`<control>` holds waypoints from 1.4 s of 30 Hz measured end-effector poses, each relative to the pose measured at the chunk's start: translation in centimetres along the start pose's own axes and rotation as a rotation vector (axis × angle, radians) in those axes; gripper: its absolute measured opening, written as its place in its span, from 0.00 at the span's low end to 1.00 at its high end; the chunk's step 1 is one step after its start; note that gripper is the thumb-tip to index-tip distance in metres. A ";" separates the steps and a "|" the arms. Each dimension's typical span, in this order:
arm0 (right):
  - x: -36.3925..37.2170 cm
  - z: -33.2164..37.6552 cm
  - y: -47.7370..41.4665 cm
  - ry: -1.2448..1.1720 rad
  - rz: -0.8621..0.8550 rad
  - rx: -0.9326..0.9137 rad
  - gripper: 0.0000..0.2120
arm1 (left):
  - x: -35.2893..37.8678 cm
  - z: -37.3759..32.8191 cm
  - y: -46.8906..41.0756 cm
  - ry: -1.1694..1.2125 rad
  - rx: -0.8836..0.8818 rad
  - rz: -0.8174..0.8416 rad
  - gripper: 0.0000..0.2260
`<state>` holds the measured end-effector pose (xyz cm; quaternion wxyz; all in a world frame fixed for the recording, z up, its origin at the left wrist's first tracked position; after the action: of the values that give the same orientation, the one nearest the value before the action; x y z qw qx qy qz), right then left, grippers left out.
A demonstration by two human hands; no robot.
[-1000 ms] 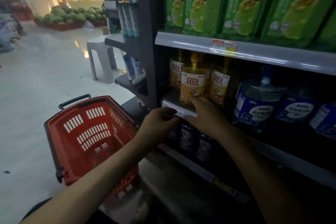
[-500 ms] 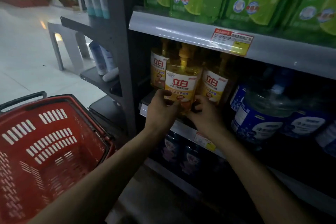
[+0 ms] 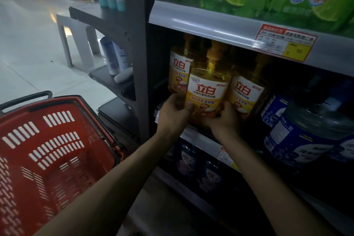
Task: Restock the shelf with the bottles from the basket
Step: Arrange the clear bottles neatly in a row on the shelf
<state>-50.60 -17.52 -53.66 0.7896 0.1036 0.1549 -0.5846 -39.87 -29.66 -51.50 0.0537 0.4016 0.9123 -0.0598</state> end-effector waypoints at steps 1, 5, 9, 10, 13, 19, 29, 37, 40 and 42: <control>0.0 0.1 0.0 0.008 -0.015 -0.003 0.40 | 0.0 0.1 -0.1 -0.006 -0.005 0.006 0.18; -0.3 0.7 -0.1 0.028 -0.072 -0.011 0.41 | 0.1 0.1 0.0 0.022 0.014 0.048 0.19; 0.4 0.8 0.2 0.021 -0.091 -0.028 0.33 | -0.1 0.2 0.3 0.018 0.079 0.039 0.17; 0.7 0.9 0.4 0.023 -0.095 -0.035 0.32 | -0.3 0.2 0.3 0.025 0.089 0.027 0.16; 1.8 1.2 1.1 0.026 -0.106 -0.066 0.31 | -1.3 0.5 0.2 0.043 0.097 -0.004 0.15; 4.2 2.1 1.5 0.039 -0.112 -0.119 0.33 | -2.9 0.7 -0.4 0.085 0.074 -0.029 0.16; 7.0 3.0 0.4 0.095 -0.161 -0.154 0.31 | -3.5 1.8 -2.2 0.111 0.053 -0.086 0.19; 8.1 3.3 0.4 0.105 -0.231 -0.204 0.32 | -3.3 1.2 -1.7 0.191 -0.054 -0.105 0.16; 8.2 3.2 0.5 0.021 -0.199 -0.192 0.32 | -3.5 1.5 -2.0 0.198 -0.106 -0.064 0.14; 8.3 2.7 0.4 -0.062 -0.154 -0.156 0.27 | -3.7 1.6 -2.1 0.203 -0.141 -0.035 0.17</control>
<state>-47.69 -25.73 -54.20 0.7523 0.0116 0.1829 -0.6328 -38.88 -34.05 -52.34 -0.0121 0.3848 0.9219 0.0447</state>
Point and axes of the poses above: each hand's wrist, its own y-axis away from the middle knuckle, its own x-axis out of the palm, z = x × y, the point moved 5 cm from there along -y, towards the middle knuckle, and after that the axes turned 2 degrees about -y, right-handed, at the moved point
